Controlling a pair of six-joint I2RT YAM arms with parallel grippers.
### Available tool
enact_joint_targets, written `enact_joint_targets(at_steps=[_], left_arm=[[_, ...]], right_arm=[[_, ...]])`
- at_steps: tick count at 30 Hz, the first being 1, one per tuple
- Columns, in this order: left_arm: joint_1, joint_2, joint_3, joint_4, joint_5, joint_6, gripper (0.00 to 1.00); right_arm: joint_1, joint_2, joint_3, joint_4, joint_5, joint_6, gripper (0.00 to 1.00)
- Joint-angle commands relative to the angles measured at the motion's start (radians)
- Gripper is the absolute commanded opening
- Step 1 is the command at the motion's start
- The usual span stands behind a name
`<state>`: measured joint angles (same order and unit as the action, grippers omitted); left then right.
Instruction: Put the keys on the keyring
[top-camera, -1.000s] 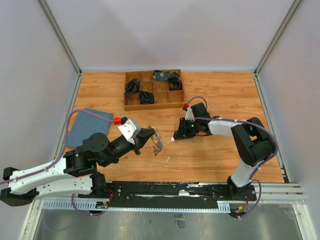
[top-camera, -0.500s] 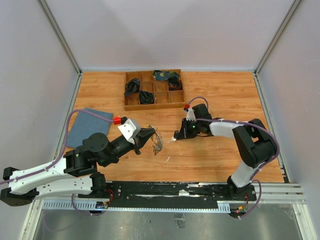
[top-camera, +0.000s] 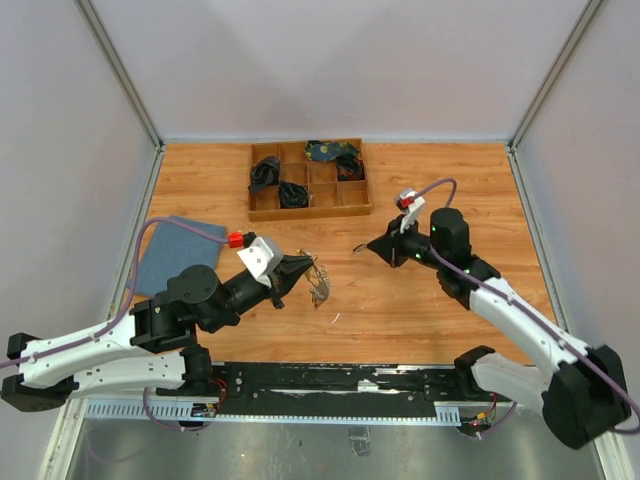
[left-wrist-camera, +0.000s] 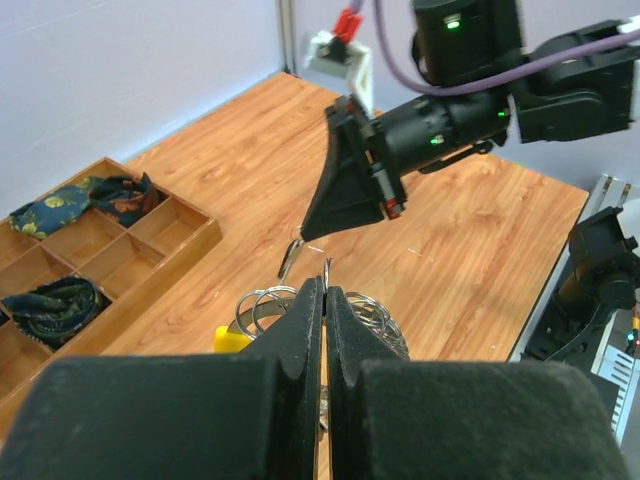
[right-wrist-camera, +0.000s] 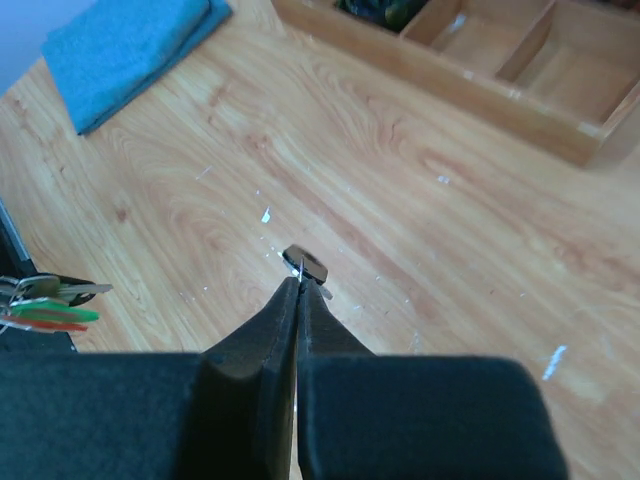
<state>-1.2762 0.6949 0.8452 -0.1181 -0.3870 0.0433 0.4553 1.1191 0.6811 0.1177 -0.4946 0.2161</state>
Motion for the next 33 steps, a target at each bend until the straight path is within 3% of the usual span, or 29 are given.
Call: enact_joint_targets(at_steps=[1, 6, 16, 19, 23, 33], left_arm=[[0.006, -0.005, 0.028, 0.078, 0.004, -0.017, 0.01], [0.006, 0.006, 0.036, 0.095, 0.032, -0.016, 0.00], [0.005, 0.138, 0.142, 0.099, 0.136, 0.036, 0.00], [0.004, 0.170, 0.164, 0.074, 0.247, 0.128, 0.01], [0.005, 0.203, 0.186, 0.079, 0.276, 0.206, 0.01], [-0.005, 0.126, 0.033, 0.271, 0.458, 0.604, 0.01]], right_arm=[[-0.012, -0.183, -0.069, 0.084, 0.044, -0.132, 0.00], [-0.012, -0.336, -0.059, 0.063, 0.044, -0.194, 0.00], [-0.012, -0.475, 0.078, -0.106, 0.073, -0.274, 0.00], [-0.012, -0.512, 0.098, -0.115, 0.068, -0.299, 0.00], [-0.012, -0.555, 0.124, -0.112, 0.032, -0.349, 0.00], [-0.012, -0.665, 0.107, -0.031, -0.232, -0.545, 0.00]])
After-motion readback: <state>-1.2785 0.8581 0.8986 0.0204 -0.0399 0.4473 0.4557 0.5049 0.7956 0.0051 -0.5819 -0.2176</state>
